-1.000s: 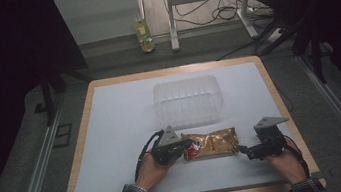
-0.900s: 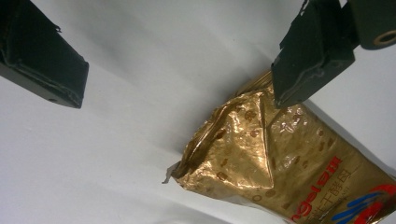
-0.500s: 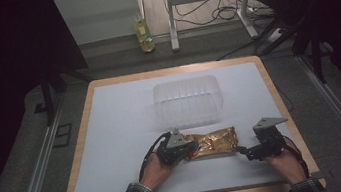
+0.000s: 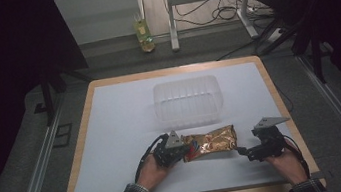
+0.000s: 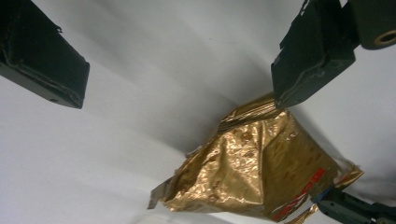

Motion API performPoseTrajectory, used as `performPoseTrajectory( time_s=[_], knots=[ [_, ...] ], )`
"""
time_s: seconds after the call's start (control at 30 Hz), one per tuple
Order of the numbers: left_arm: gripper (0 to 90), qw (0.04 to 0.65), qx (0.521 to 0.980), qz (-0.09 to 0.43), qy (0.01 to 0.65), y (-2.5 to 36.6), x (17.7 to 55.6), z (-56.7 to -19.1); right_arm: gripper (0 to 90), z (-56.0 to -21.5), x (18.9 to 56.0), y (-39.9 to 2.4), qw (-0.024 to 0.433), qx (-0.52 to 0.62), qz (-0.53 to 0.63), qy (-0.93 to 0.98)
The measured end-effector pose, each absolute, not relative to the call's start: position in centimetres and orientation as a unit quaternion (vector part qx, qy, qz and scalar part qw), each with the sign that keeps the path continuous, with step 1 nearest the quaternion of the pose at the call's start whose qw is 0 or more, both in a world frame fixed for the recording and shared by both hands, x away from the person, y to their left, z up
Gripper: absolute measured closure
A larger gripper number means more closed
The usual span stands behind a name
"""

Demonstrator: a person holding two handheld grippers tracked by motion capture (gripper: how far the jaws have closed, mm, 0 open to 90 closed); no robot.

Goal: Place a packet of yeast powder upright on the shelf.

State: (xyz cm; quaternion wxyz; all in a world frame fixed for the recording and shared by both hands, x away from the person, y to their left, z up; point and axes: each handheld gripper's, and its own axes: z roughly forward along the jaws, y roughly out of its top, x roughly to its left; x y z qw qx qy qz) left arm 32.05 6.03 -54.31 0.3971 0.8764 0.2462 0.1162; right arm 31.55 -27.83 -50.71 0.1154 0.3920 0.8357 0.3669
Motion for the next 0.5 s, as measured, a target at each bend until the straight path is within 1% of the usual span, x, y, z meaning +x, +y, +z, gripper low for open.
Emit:
performPoseTrajectory(
  time_s=[0.2, 0.5],
  knots=[
    [89.8, 0.402, 0.873, 0.114, 0.251, 6.0, 32.0, -54.4, 4.5, -50.9, 31.5, -27.1, 0.102, 0.379, 0.367, 0.843],
    [89.8, 0.399, 0.876, 0.112, 0.249, 6.1, 32.1, -54.3, 3.7, -51.3, 32.0, -25.1, 0.064, 0.371, 0.381, 0.845]
  ],
)
